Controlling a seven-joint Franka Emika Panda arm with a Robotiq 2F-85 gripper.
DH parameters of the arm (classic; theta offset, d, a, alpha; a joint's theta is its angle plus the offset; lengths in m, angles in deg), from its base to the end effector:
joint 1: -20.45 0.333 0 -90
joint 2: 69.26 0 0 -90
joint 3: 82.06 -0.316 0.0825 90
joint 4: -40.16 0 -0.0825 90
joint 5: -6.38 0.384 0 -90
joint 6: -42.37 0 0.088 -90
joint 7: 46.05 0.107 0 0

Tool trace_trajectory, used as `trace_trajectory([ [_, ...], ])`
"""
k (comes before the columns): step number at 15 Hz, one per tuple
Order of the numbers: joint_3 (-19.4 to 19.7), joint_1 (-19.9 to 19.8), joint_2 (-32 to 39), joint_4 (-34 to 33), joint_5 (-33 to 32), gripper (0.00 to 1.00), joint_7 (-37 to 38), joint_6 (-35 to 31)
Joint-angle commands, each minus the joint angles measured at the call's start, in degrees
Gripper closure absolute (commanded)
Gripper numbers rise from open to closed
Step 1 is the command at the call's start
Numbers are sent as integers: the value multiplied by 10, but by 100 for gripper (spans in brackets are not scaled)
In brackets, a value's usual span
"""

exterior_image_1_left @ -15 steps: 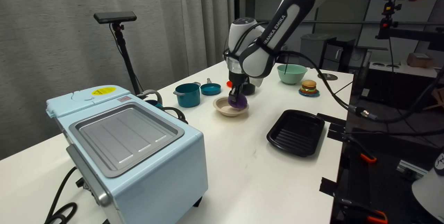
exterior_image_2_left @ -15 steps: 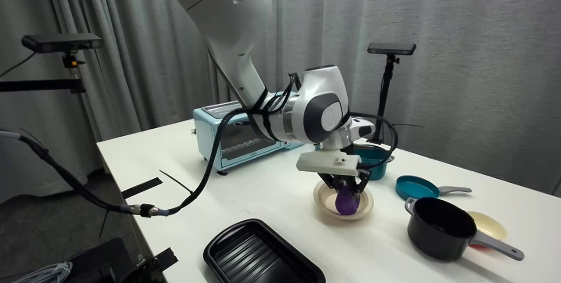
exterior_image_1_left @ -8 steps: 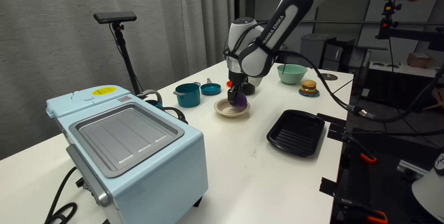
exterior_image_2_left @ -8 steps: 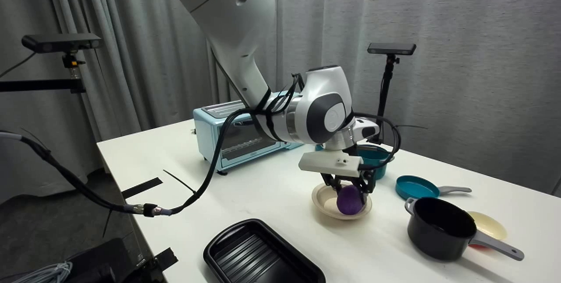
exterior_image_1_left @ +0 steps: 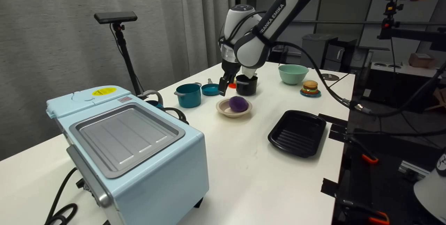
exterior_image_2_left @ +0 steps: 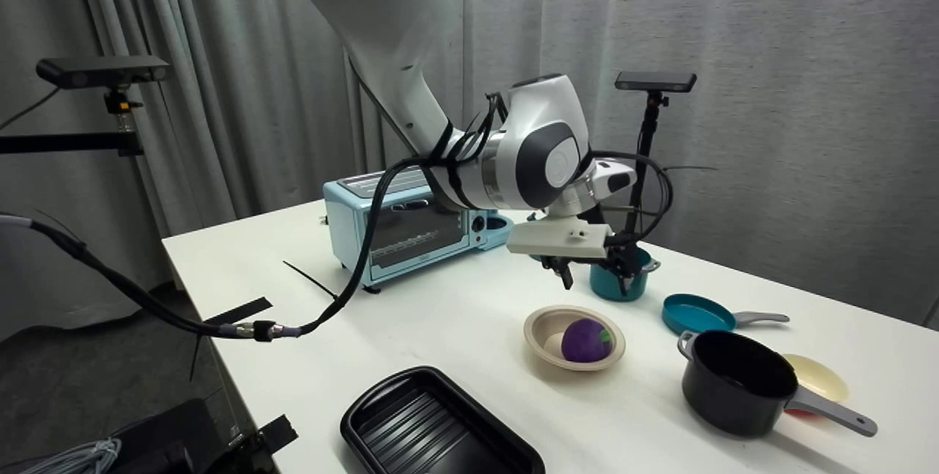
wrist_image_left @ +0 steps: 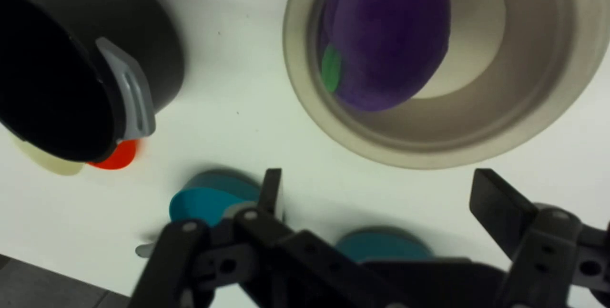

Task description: Put the purple plushie on the white plate

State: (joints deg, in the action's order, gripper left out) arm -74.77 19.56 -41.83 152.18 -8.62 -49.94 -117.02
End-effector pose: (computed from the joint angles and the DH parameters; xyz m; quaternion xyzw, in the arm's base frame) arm 0.6450 -0.0756 0.2673 0.9769 0.0877 0.1598 0.1113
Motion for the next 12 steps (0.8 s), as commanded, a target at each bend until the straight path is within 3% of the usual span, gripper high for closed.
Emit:
trace_trajectory([
  [1,-6,5,-29,7,7,0,10,-25],
  [11,19,34,-68,30,-7,0,83,-27],
  [12,1,19,-47,10,2,0,52,-31],
])
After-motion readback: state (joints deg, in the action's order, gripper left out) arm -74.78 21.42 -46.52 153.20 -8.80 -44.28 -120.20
